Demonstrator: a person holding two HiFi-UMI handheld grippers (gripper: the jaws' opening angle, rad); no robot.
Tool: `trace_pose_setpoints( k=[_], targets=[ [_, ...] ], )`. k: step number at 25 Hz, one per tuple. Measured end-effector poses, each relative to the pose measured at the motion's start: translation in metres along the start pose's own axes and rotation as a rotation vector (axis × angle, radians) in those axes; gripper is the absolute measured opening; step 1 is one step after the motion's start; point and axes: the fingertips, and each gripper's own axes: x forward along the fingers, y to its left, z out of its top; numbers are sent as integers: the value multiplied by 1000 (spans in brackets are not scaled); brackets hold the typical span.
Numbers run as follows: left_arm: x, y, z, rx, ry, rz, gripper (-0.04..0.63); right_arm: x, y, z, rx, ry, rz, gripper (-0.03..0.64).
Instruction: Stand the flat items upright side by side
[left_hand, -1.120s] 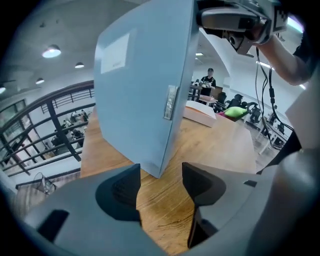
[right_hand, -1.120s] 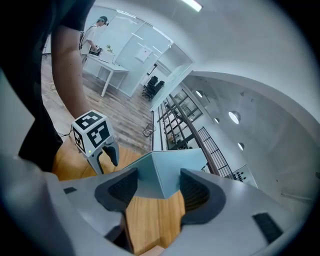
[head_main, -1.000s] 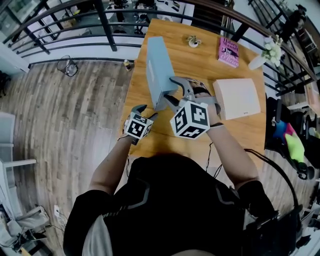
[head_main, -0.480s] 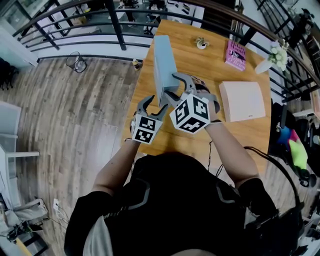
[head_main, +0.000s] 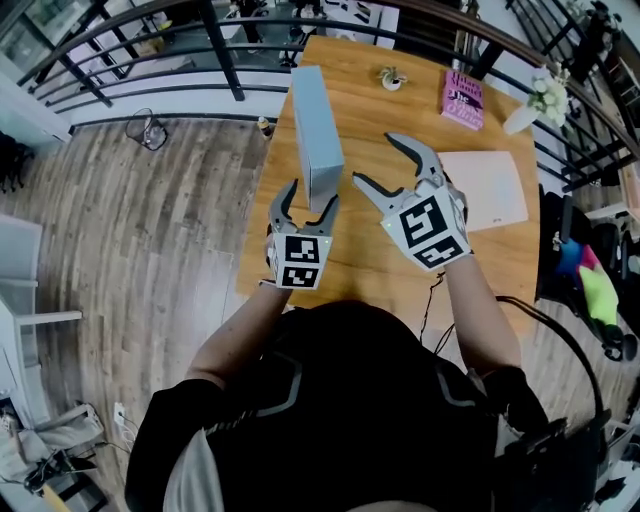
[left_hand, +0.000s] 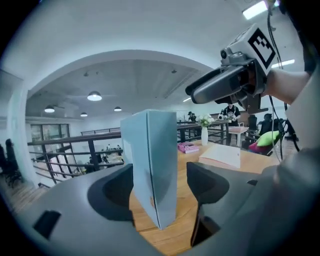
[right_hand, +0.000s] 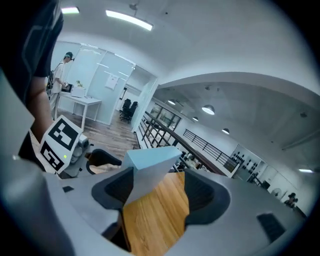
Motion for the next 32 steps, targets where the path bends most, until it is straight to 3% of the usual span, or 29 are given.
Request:
trace_pose_setpoints(
  k=[8,17,28,32],
  targets=[
    [12,0,10,-26,-7,188,371,-43,-47,-46,139,26,-109,327],
    [44,0,0,-46,29,162,370,-63,-51,-81,207,60,-141,327],
    [60,53,5,5,46,56,354,-60,-51,-93,261,100,-176,311],
    [67,77,3,11,94,42,345,-54,-48,-94,277,115,-193,310]
  ],
)
